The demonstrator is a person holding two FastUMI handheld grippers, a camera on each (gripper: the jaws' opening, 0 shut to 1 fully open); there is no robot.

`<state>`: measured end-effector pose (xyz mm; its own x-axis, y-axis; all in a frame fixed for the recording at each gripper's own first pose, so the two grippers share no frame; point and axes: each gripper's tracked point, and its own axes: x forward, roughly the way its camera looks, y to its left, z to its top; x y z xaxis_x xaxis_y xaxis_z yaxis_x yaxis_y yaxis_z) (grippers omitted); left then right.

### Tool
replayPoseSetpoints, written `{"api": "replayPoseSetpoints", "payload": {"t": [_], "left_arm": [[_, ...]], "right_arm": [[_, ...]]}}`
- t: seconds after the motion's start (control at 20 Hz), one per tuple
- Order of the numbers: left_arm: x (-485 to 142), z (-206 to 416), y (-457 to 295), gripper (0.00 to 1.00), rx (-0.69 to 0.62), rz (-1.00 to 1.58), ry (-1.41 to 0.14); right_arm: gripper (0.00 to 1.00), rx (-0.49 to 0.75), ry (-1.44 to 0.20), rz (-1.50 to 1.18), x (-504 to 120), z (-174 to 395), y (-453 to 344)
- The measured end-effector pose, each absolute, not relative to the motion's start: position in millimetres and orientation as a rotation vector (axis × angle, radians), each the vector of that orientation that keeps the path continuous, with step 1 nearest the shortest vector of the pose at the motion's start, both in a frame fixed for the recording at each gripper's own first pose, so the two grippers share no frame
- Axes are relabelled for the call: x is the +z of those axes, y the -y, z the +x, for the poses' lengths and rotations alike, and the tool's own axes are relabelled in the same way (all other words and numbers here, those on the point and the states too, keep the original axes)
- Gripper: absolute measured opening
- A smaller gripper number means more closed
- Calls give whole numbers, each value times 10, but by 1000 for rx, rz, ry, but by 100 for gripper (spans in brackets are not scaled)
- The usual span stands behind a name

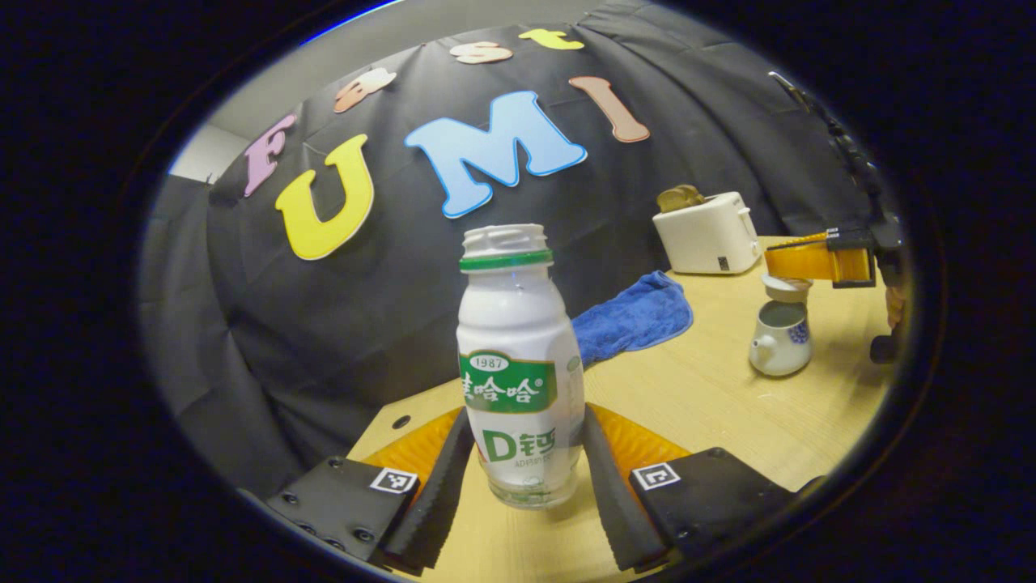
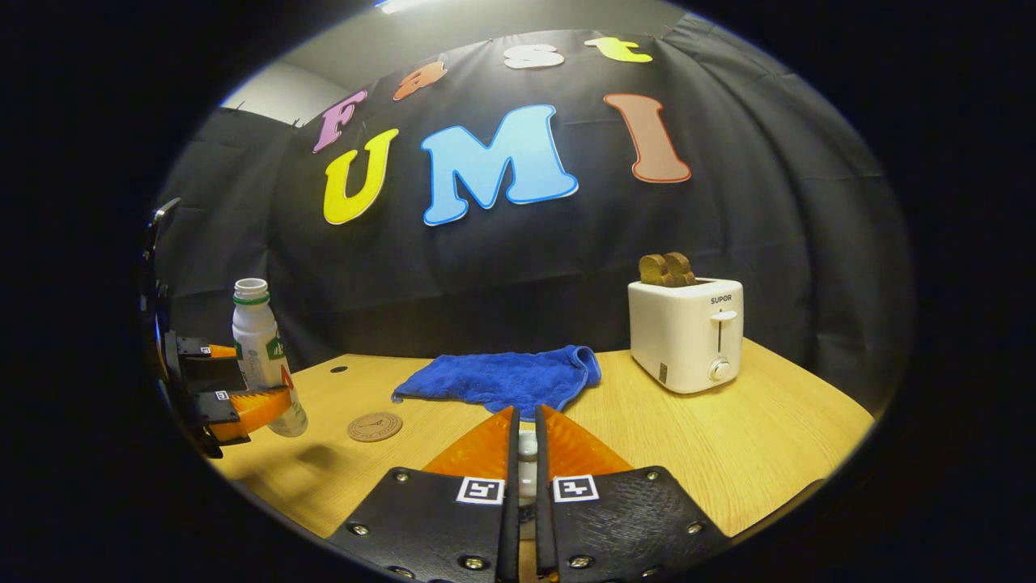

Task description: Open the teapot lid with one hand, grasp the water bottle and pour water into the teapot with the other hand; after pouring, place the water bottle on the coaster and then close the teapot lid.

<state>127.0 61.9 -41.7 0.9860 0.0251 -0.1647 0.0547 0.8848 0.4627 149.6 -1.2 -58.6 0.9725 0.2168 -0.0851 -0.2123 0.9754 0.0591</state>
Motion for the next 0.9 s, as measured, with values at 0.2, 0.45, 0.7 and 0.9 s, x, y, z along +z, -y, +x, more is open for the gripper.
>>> {"api": "replayPoseSetpoints", "payload": {"t": [0.2, 0.45, 0.7, 0.9], "left_arm": [[-406, 1195, -620, 87, -27, 406, -174], [-403, 1159, -678, 87, -12, 314, -175], [-552, 1161, -682, 87, -9, 250, -208], [-591, 1179, -684, 81, -8, 240, -219]], "right_arm": [[8, 224, -110, 31, -650, 1503, -33], [8, 227, -125, 19, -703, 1519, -65], [8, 232, -142, 11, -761, 1531, -89], [8, 228, -149, -9, -787, 1535, -89]]}}
